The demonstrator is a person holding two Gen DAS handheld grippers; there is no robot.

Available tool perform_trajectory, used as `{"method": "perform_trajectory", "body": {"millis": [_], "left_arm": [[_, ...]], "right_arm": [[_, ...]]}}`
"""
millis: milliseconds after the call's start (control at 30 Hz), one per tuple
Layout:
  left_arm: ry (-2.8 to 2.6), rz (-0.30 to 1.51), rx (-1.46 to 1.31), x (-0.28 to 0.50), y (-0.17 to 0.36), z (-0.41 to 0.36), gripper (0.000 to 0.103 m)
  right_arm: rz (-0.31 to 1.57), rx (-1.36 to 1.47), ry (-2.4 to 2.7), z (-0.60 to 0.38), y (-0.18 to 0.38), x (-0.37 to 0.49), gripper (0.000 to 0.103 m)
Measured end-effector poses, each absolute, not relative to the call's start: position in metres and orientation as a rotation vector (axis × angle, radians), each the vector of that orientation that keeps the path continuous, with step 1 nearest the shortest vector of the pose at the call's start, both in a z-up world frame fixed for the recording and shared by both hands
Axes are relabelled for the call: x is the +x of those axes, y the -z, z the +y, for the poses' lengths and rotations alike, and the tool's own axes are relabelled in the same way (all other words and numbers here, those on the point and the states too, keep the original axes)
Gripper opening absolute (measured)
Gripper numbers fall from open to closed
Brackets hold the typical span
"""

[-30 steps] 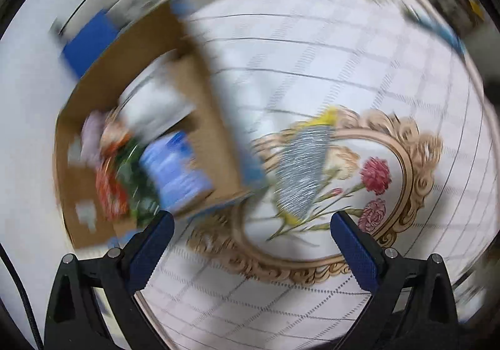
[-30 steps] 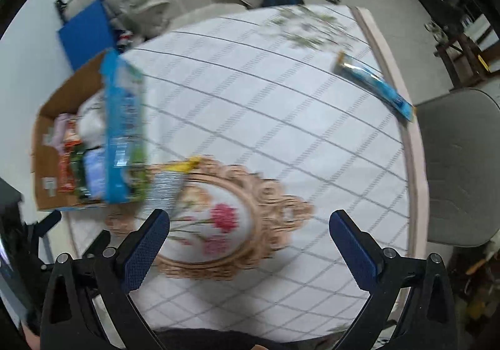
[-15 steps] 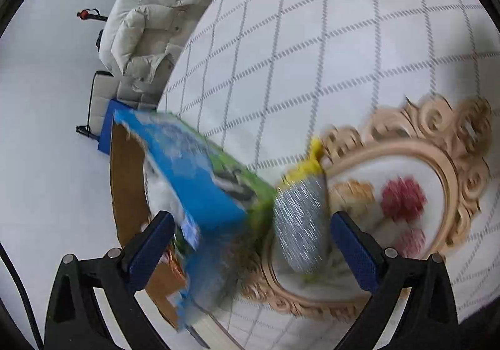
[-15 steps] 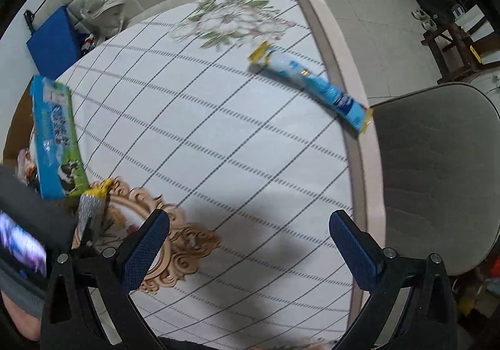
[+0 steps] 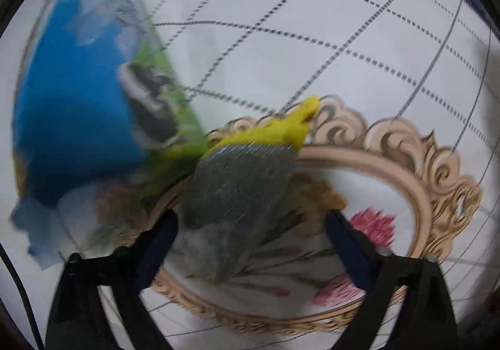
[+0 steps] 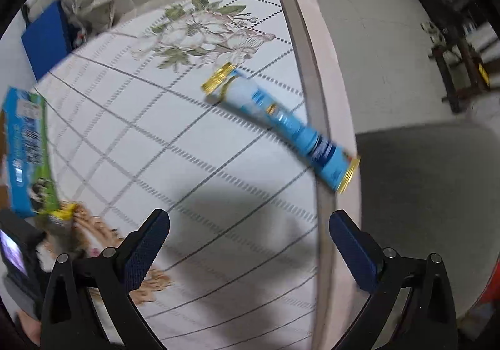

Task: Organize soft objects
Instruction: 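Grasp the glitter sponge with the left gripper while the right grasps the tube drink, then place the sponge and tube drink into the box and release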

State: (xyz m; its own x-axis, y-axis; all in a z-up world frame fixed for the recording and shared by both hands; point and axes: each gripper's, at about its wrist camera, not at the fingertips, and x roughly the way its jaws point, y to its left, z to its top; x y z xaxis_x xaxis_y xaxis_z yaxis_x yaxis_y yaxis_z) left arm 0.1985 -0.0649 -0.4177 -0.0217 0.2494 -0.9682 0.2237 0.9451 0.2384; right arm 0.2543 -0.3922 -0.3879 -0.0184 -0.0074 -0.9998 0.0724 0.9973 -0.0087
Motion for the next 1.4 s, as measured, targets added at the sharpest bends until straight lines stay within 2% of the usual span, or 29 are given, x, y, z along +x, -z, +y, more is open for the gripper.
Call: {"method": "perform_trajectory", "body": {"millis": [33,100,300,333,367,400,433,467,500,533,600,767,933,1267,1400], "left_arm": [[-0.017,1.599,0.340,0.201,0.415,-0.066,0.077],[0.003,1.630,0.260,0.204,0.413,-0.068,0.053],[0.032,1.730,-0.025,0.196,0.421,-0.056,0.053],[0.038,1.737,-0.042,0.194,0.421,-0.057,0.053],[0.048,1.745,-0.066,0.190,0.422,-0.057,0.053],[0.059,1.758,-0.098,0.187,0.423,-0.057,0.053],[0.056,1.753,-0.103,0.185,0.423,-0.056,0.053],[0.058,1.750,-0.098,0.184,0.423,-0.056,0.053],[0.061,1.750,-0.089,0.183,0.424,-0.057,0.053],[0.062,1.753,-0.083,0.183,0.424,-0.058,0.053],[0.062,1.754,-0.082,0.185,0.426,-0.061,0.053],[0.079,1.748,-0.104,0.180,0.422,-0.057,0.049],[0.135,1.689,-0.180,0.164,0.385,-0.046,0.049],[0.216,1.468,-0.388,0.182,0.248,0.029,0.048],[0.199,1.440,-0.511,0.222,0.226,0.088,0.049]], "right_arm": [[1.598,0.012,0.059,-0.394,0.393,0.262,0.103],[1.627,-0.080,0.055,-0.396,0.405,0.280,0.103],[1.753,-0.156,0.021,-0.404,0.452,0.326,0.103],[1.778,-0.141,0.021,-0.405,0.459,0.330,0.098],[1.810,-0.124,0.023,-0.405,0.466,0.331,0.087],[1.802,-0.091,0.026,-0.405,0.466,0.333,0.086],[1.808,-0.057,0.013,-0.404,0.464,0.332,0.070],[1.814,-0.026,0.008,-0.402,0.462,0.330,0.049],[1.829,0.011,0.012,-0.399,0.461,0.324,0.036],[1.846,0.028,0.018,-0.395,0.462,0.319,0.029],[1.868,0.015,0.020,-0.381,0.464,0.305,0.022],[1.881,0.167,-0.025,-0.343,0.460,0.266,0.018],[1.815,0.288,-0.095,-0.305,0.428,0.243,0.016],[1.609,0.299,-0.313,-0.212,0.294,0.233,0.016],[1.572,0.292,-0.405,-0.151,0.260,0.237,0.016]]}}
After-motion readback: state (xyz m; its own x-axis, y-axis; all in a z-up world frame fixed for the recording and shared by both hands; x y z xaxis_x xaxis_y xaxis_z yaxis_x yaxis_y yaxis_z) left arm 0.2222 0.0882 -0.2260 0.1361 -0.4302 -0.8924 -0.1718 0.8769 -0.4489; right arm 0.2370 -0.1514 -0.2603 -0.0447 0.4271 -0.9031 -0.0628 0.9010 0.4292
